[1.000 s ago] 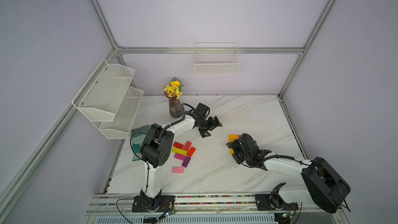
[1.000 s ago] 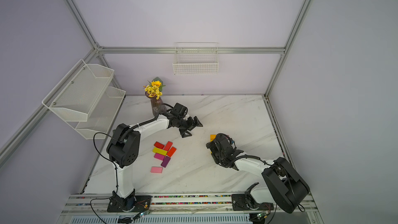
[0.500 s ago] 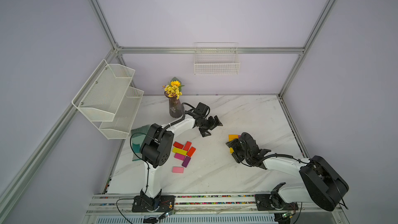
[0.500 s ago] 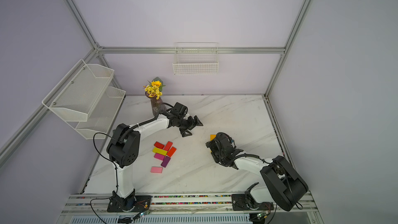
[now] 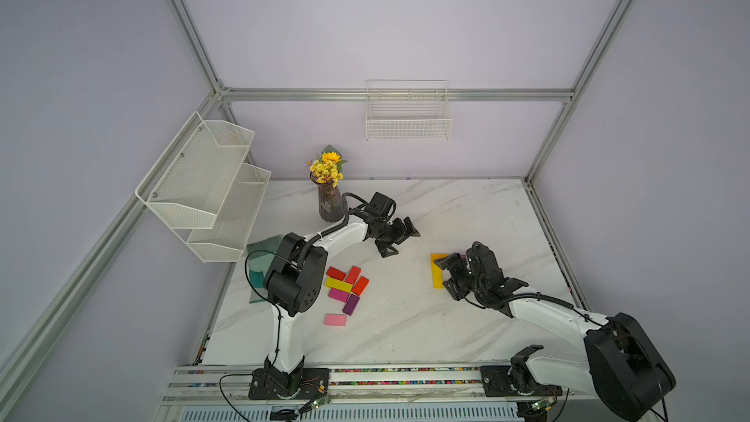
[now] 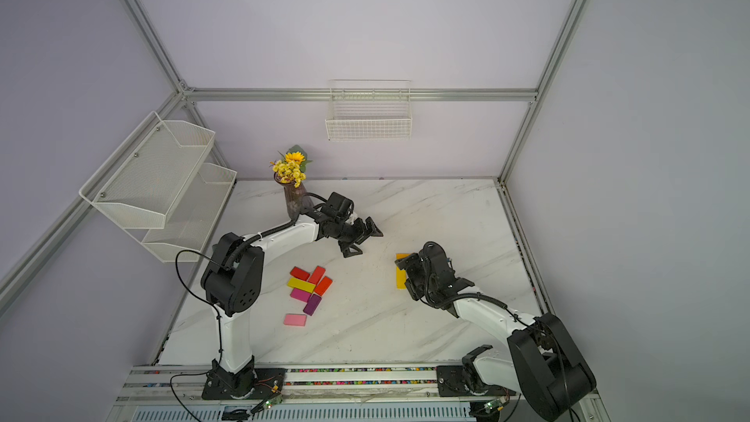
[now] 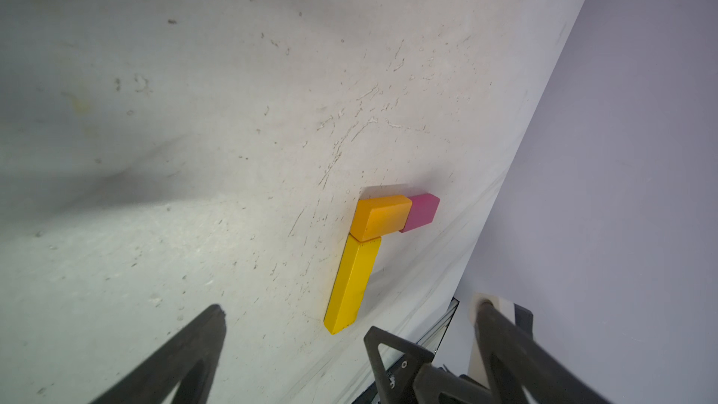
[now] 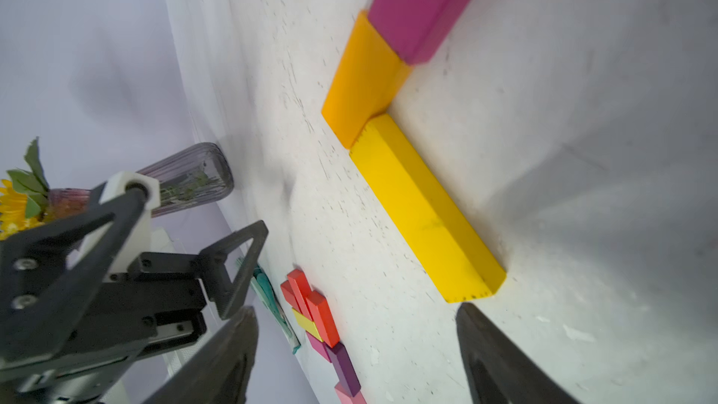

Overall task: Assemble the letter c with building blocks
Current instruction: Assemble the building block at the center of the board, then pick up the building block from the center of the board.

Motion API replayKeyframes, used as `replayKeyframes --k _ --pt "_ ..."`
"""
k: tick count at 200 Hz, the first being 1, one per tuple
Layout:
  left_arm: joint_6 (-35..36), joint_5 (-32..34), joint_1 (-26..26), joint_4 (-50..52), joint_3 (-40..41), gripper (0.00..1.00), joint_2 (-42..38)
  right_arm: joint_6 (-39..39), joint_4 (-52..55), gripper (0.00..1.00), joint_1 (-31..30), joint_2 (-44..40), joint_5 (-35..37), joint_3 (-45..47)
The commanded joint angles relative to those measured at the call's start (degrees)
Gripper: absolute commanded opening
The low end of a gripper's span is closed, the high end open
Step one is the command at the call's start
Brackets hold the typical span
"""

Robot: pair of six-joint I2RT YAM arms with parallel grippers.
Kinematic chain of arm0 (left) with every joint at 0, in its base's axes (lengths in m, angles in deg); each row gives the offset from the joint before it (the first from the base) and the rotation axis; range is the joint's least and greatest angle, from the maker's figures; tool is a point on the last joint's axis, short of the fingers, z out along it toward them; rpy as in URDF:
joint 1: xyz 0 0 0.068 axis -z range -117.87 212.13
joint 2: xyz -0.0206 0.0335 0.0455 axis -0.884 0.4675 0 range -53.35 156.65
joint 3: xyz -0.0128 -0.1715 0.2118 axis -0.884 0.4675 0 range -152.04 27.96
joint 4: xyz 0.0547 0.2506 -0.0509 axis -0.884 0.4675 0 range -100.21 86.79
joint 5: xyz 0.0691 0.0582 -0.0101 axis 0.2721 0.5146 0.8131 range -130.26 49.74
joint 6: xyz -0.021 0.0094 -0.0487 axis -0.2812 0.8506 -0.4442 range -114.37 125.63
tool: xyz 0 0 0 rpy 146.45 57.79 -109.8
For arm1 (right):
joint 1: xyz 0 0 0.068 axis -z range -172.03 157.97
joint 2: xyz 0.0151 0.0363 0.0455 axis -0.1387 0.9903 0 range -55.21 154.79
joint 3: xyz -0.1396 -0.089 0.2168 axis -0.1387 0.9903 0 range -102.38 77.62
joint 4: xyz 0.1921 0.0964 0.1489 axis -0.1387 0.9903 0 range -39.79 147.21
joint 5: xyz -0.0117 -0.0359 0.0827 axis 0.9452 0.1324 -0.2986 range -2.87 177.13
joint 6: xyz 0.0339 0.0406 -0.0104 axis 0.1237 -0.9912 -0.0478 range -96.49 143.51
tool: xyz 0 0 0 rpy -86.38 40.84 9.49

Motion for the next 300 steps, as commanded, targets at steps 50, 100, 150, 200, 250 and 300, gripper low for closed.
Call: replayKeyframes --k 50,100,150,200,250,300 --pt "3.73 5.22 -1.08 4.15 5.59 1.00 -12.34 21.99 19.10 0.82 8.09 6.27 -6.19 -16.49" --pt "4.86 14.41 -3.16 12.22 12.45 1.00 -21.70 35.00 31.45 0.82 8.06 13.90 -4.55 -26.94" --pt "1.82 13.78 -5.84 8.35 22.55 1.00 -29.79 36.89 32.28 0.82 8.12 16.47 -3.05 -26.82" --pt "1.99 14.16 -5.99 8.82 22.21 1.00 -30.05 32.66 24.39 0.82 8.04 16.55 -6.68 -23.00" --pt "3.20 16.83 -8.78 13.86 20.68 1.00 -31.17 31.97 23.70 0.81 2.13 18.11 -6.59 -25.61" --pt "2.92 19.99 -11.89 19.43 24.65 1.00 -36.14 35.89 28.72 0.81 -8.03 22.46 -1.07 -34.35"
